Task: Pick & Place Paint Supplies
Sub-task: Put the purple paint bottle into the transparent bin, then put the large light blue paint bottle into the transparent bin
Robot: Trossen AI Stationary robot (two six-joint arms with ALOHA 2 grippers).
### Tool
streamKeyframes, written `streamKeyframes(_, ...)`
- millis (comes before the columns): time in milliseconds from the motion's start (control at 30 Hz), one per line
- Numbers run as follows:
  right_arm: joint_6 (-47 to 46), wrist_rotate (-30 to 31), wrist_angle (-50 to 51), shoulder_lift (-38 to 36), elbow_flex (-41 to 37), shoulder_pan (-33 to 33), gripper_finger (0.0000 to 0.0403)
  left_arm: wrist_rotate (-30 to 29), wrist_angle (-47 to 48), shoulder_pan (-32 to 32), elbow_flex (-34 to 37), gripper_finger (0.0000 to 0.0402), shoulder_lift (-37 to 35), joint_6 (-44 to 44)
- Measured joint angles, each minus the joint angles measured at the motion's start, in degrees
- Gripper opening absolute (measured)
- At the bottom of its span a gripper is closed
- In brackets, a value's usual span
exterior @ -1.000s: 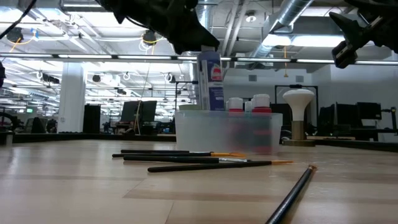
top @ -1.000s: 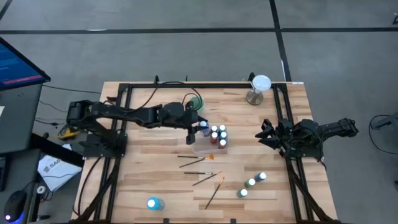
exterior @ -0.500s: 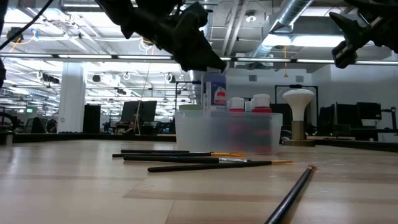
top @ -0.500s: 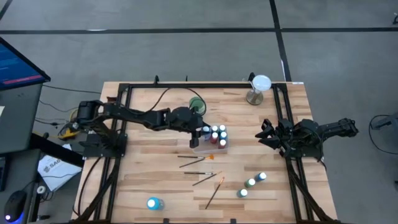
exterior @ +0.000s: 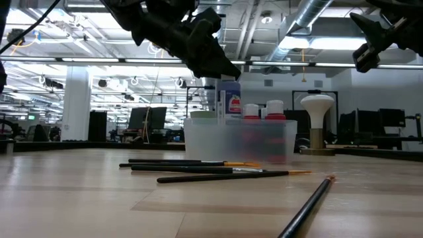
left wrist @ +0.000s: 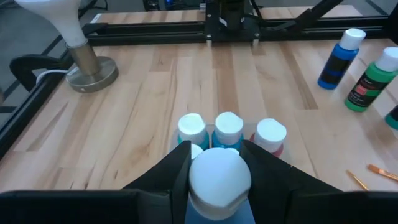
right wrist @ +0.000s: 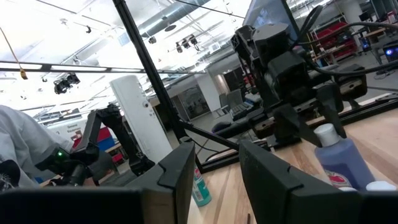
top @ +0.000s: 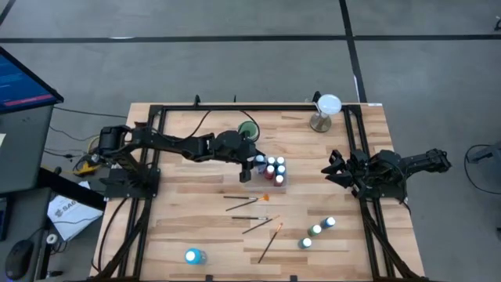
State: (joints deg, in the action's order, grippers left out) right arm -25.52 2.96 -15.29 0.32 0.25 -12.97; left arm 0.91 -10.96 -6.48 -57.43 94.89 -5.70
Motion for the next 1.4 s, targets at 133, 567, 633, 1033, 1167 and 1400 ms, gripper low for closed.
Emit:
streamKeyframes(133,0.0,0.0,0.0,0.0,0.02,0.0,0.0122,1.3,-0.48,0.02,0.0,0.0121,0.27,-0.09)
streamKeyframes(567,0.0,0.01,0.0,0.0,0.01,0.0,0.0122,1.97,-2.05,-0.04,0.0,0.0121,0.55,-1.54)
streamKeyframes(633,0.0,0.0,0.0,0.0,0.0,0.02,0.0122,1.97,-2.1,-0.04,0.0,0.0123,0.55,-1.53)
streamKeyframes(1033,0.0,0.02,0.0,0.0,0.02,0.02,0.0122,1.93,-2.78,-0.04,-0.02,0.0144,0.52,-2.96)
streamKeyframes(1167,0.0,0.02,0.01,0.0,0.01,0.01,0.0122,0.93,-2.8,-0.08,-0.02,0.0147,0.51,-4.97)
streamKeyframes(1400,0.0,0.02,0.0,0.0,0.02,0.0,0.0122,0.44,-1.87,-1.28,-0.02,0.0204,-4.11,-6.07)
